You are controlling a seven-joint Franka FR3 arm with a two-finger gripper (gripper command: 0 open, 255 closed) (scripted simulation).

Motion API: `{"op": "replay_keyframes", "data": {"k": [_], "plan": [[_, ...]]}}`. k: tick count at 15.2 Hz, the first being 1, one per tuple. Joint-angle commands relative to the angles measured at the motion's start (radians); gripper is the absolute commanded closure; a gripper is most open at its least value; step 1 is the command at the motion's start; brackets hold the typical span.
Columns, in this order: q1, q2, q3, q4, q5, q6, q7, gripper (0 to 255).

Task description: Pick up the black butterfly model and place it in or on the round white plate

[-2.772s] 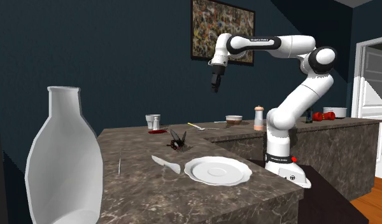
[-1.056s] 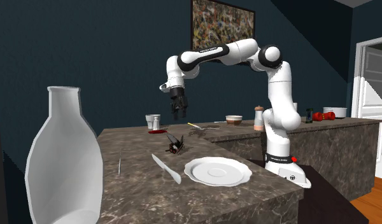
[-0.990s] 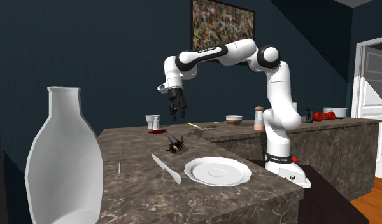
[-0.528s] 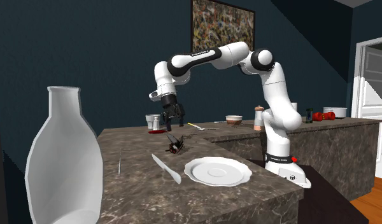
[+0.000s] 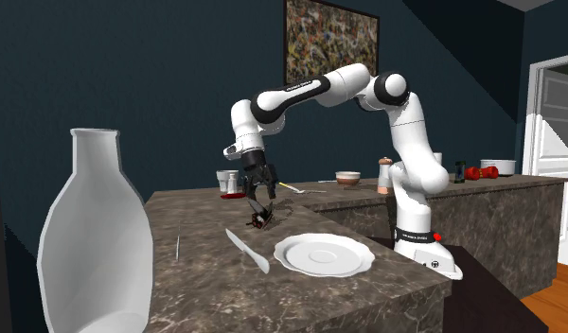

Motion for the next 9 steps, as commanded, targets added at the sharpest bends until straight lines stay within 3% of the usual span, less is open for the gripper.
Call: {"op": "replay_keyframes", "data": {"k": [1,5,6,9], "plan": [[0.000,0.001,0.000,-0.002,0.000,0.003,0.000,0],[0.000,0.001,0.000,-0.002,0.000,0.003,0.000,0],[0.000,0.001,0.000,-0.002,0.000,0.003,0.000,255],[0.000,0.001,0.000,-0.002,0.000,0.003,0.000,255]]}}
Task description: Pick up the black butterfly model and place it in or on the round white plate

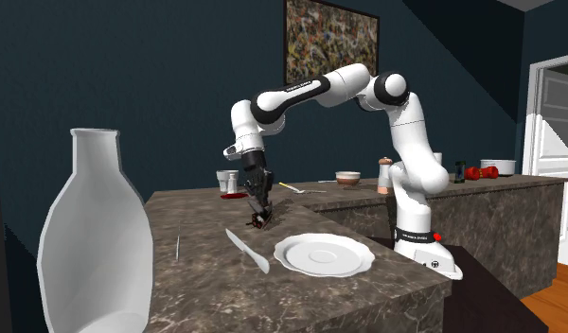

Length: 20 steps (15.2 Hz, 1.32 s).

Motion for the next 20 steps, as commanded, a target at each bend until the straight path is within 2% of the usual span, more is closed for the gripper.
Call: {"op": "replay_keyframes", "data": {"k": [1,6,7,10,11,18,20], "plan": [[0.000,0.000,0.000,0.000,0.000,0.000,0.000,255],[0.000,0.000,0.000,0.000,0.000,0.000,0.000,255],[0.000,0.000,0.000,0.000,0.000,0.000,0.000,0],[0.083,0.189,0.009,0.373,-0.198,-0.291,0.241,0],[0.091,0.201,0.006,0.396,-0.205,-0.308,0.250,0],[0.097,0.167,0.006,0.249,-0.201,-0.195,0.245,0],[0.097,0.166,0.006,0.249,-0.201,-0.195,0.245,0]]}}
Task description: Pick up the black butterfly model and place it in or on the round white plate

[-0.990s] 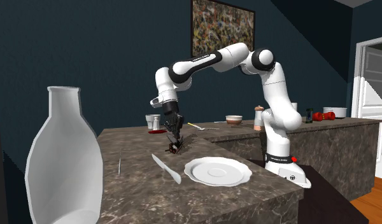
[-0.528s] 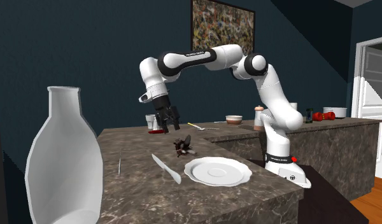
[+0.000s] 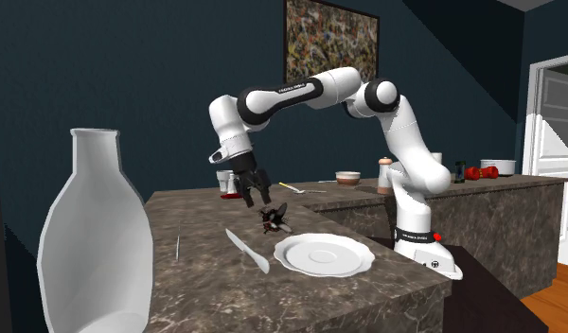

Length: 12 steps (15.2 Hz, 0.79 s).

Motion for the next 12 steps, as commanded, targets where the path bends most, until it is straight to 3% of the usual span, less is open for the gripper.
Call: {"op": "replay_keyframes", "data": {"k": [1,6,7,12], "plan": [[-0.001,-0.004,0.000,-0.010,0.000,0.007,-0.001,0],[-0.001,-0.004,0.000,-0.010,0.000,0.006,-0.001,0],[-0.001,-0.004,0.000,-0.010,0.000,0.006,-0.001,255],[-0.001,-0.004,0.000,-0.010,0.000,0.006,-0.001,255]]}}
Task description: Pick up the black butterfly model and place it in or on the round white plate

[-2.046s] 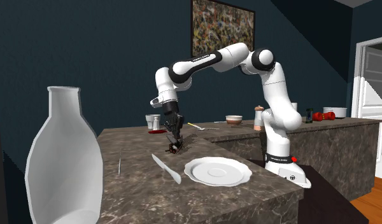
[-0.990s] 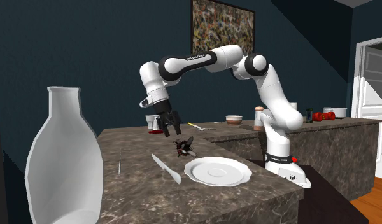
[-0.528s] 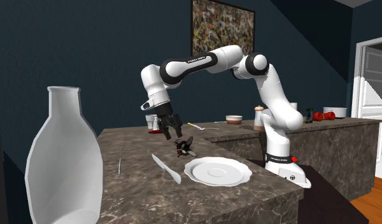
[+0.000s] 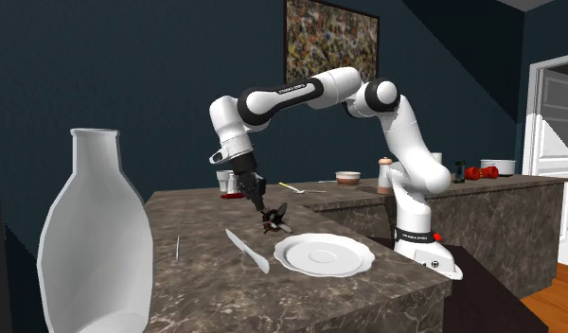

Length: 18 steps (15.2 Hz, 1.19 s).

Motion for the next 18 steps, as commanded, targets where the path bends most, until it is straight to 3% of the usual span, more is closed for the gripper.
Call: {"op": "replay_keyframes", "data": {"k": [1,4,5,8,11,18], "plan": [[0.000,0.000,0.000,0.000,0.000,0.000,0.000,255],[0.000,0.000,0.000,0.000,0.000,0.000,0.000,255],[0.000,0.000,0.000,0.000,0.000,0.000,0.000,0],[-0.023,-0.309,0.014,-0.447,0.055,0.361,-0.190,0],[-0.024,-0.535,0.000,-0.784,0.173,0.662,-0.423,0],[-0.009,-0.474,0.009,-0.818,0.193,0.758,-0.435,0]]}}
